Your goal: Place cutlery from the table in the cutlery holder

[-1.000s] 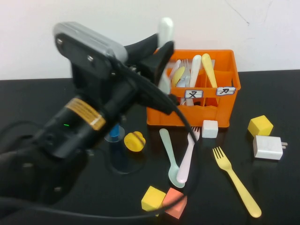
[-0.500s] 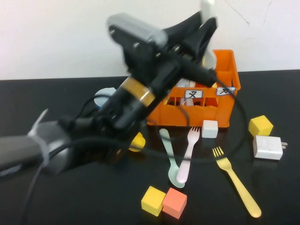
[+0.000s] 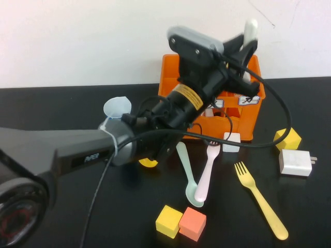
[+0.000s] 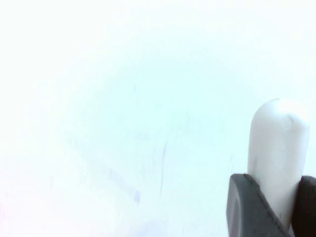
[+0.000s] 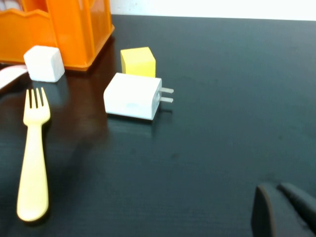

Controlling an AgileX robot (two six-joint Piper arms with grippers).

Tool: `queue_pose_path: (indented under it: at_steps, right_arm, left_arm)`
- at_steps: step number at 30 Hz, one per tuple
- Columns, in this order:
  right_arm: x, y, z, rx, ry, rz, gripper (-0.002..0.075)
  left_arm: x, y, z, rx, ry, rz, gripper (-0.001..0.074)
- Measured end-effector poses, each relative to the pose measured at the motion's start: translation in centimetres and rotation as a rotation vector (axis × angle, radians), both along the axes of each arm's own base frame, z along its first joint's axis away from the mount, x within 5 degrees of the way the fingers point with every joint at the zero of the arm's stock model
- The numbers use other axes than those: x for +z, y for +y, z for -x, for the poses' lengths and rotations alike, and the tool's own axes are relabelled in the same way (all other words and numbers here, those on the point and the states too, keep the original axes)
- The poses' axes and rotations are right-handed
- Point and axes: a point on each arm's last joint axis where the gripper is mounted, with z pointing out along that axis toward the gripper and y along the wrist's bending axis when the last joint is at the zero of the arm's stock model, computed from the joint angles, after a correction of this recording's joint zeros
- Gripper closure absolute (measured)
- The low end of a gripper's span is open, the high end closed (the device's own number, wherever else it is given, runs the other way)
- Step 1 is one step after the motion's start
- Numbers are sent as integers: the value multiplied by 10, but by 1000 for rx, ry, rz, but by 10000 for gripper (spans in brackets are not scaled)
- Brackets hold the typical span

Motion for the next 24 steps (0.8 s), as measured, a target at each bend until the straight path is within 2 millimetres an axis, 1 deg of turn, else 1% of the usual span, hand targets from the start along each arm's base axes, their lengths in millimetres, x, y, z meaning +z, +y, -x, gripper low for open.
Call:
queue_pose_path:
  at_steps: [2,3,8,10,12,14,15,16,19,20,22,24]
  right_arm:
    - [0,0,0,0,0,0,729]
    - [0,0,0,0,0,0,729]
    - [0,0,0,0,0,0,729]
    - [0,0,0,0,0,0,729]
    - [0,0,0,0,0,0,729]
    - [0,0,0,0,0,0,729]
    - [0,0,0,0,0,0,729]
    - [0,0,0,0,0,0,729]
    - [0,0,0,0,0,0,729]
    - [0,0,0,0,0,0,729]
    - [0,0,0,0,0,0,729]
    - [0,0,0,0,0,0,729]
  left_arm:
    - [-9,-2,-3,7,42,-37,568]
    - [-12,-2,-4,10,62,-53,551]
    - [-14,-1,-5,20,92,-62,401]
    - [-14,-1,-5,21,94,-62,374]
    - [-12,-2,-4,13,89,-71,371]
    - [-1,-1,0,-3,61,-92,396]
    - [7,-1,3,-13,43,-114,427]
    - [17,1,7,-21,24,-138,471]
    - [47,10,23,-30,-21,-234,640]
    - [58,15,30,-28,-31,-270,673]
    - [72,25,43,-20,-25,-326,706]
    - [84,36,57,-27,-15,-344,722]
